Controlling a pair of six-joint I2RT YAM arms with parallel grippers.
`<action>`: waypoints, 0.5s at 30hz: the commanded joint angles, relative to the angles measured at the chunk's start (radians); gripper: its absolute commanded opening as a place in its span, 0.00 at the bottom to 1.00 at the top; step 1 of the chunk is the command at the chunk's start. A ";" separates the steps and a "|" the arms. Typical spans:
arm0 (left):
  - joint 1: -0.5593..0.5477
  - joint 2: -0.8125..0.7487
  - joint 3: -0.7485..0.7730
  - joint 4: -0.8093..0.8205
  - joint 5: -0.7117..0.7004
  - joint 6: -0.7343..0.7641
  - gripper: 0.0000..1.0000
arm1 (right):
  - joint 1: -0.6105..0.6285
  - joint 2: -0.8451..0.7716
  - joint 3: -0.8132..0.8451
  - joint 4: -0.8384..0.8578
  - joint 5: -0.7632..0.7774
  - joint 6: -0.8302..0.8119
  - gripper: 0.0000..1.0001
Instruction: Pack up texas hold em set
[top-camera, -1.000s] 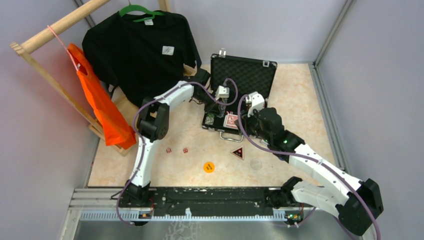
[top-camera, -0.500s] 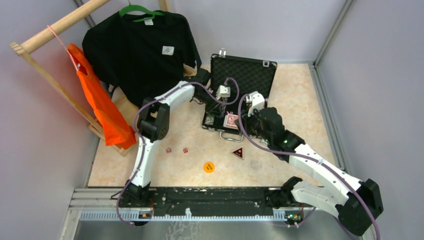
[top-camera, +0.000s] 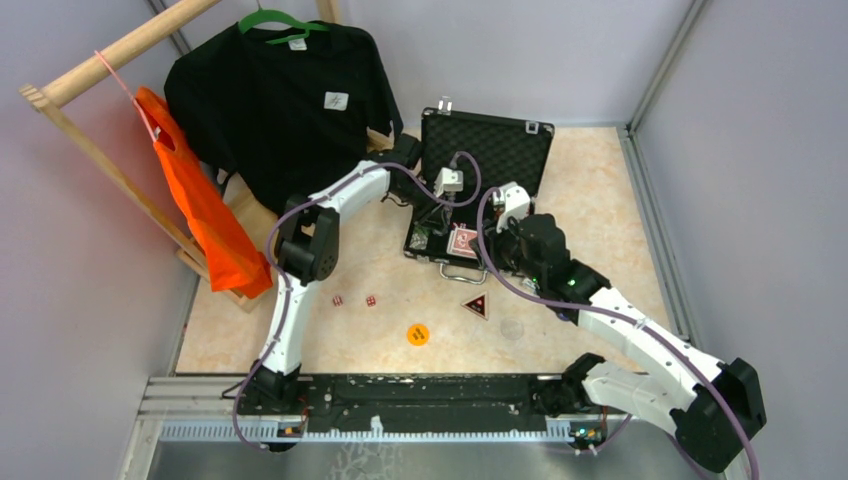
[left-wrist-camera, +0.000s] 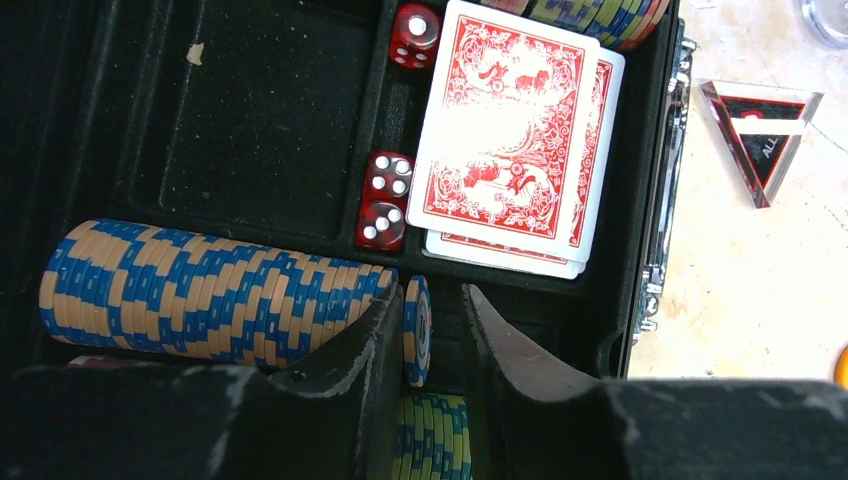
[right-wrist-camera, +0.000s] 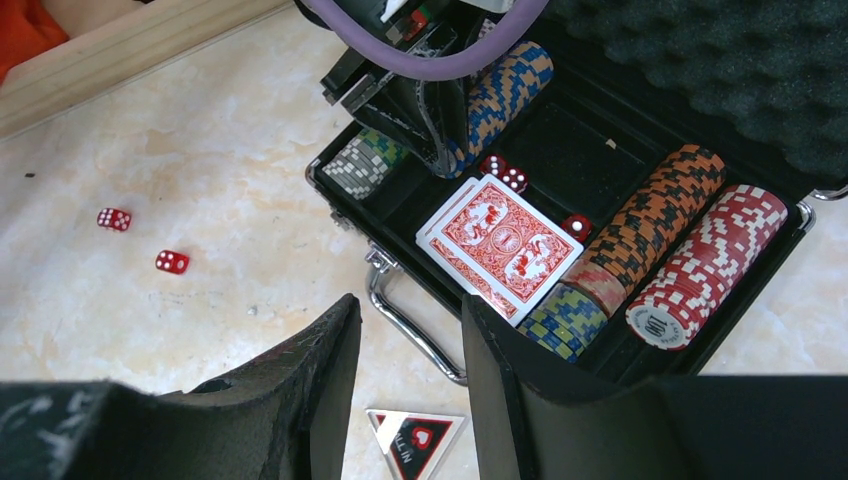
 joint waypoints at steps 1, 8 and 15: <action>0.002 -0.049 0.057 0.053 -0.019 0.003 0.34 | -0.012 -0.003 0.000 0.053 -0.013 -0.008 0.43; 0.003 -0.112 0.043 0.120 -0.038 -0.043 0.34 | -0.014 0.008 0.002 0.055 -0.018 -0.008 0.43; 0.020 -0.269 -0.172 0.457 -0.099 -0.185 0.35 | -0.014 0.010 0.006 0.044 -0.010 -0.006 0.43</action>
